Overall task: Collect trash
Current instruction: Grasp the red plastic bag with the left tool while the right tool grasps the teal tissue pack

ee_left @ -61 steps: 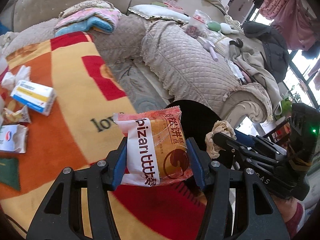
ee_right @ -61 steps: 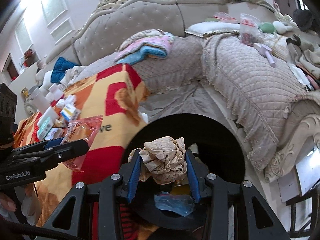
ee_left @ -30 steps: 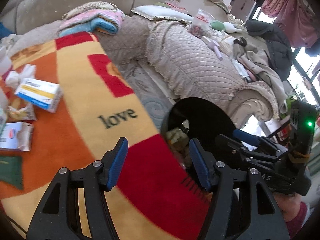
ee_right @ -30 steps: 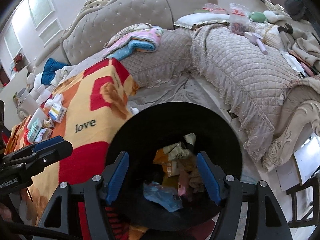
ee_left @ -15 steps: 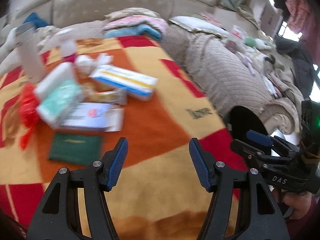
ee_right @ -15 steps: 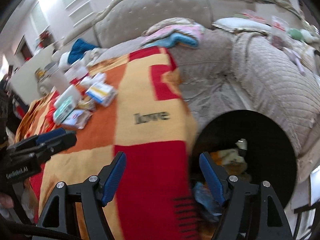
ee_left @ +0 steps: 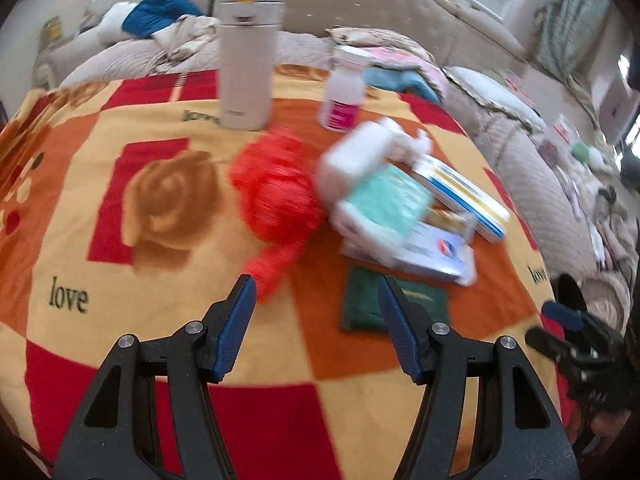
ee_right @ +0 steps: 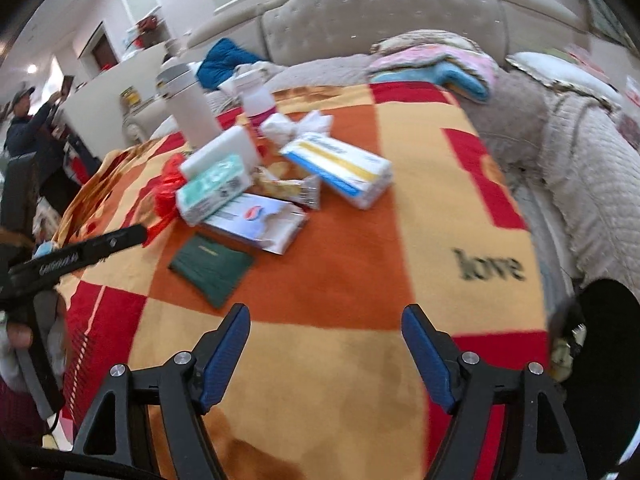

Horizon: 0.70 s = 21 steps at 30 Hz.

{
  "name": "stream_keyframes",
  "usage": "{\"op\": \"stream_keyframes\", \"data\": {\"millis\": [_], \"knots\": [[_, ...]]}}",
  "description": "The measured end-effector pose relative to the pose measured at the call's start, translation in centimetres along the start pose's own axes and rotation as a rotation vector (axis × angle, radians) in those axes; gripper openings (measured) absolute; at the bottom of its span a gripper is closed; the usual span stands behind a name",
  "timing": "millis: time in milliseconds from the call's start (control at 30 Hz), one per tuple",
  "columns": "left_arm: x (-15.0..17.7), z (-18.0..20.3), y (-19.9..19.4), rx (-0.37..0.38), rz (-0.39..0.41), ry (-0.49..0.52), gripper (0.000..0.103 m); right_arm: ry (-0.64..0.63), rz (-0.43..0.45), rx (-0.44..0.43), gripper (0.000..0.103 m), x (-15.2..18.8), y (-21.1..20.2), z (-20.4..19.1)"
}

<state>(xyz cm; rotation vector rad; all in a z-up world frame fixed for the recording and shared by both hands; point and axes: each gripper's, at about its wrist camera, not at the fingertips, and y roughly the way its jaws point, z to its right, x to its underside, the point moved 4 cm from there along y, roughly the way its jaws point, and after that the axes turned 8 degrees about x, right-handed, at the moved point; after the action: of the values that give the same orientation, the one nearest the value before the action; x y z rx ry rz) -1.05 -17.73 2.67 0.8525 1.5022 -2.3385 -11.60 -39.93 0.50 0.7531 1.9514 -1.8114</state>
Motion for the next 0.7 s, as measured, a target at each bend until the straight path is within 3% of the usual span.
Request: {"op": "stream_keyframes", "data": {"millis": [333,533,633,700], "knots": [[-4.3,-4.4,3.8,0.041,-0.004,-0.119,0.064,-0.078,-0.01,-0.056,0.077,-2.4,1.9,-4.4],[-5.4,-4.9,6.4,0.126,-0.04,-0.173,0.062,-0.121,0.006,-0.127,0.083,-4.9,3.1,-6.4],[-5.1,-4.6,6.0,0.143,-0.037,-0.134,0.036,-0.16,0.002,-0.152,0.084,-6.2,4.0,-7.8],[-5.0,-4.7,5.2,0.138,-0.041,-0.12,0.035,-0.194,0.006,-0.175,0.085,-7.1,4.7,-8.9]]}}
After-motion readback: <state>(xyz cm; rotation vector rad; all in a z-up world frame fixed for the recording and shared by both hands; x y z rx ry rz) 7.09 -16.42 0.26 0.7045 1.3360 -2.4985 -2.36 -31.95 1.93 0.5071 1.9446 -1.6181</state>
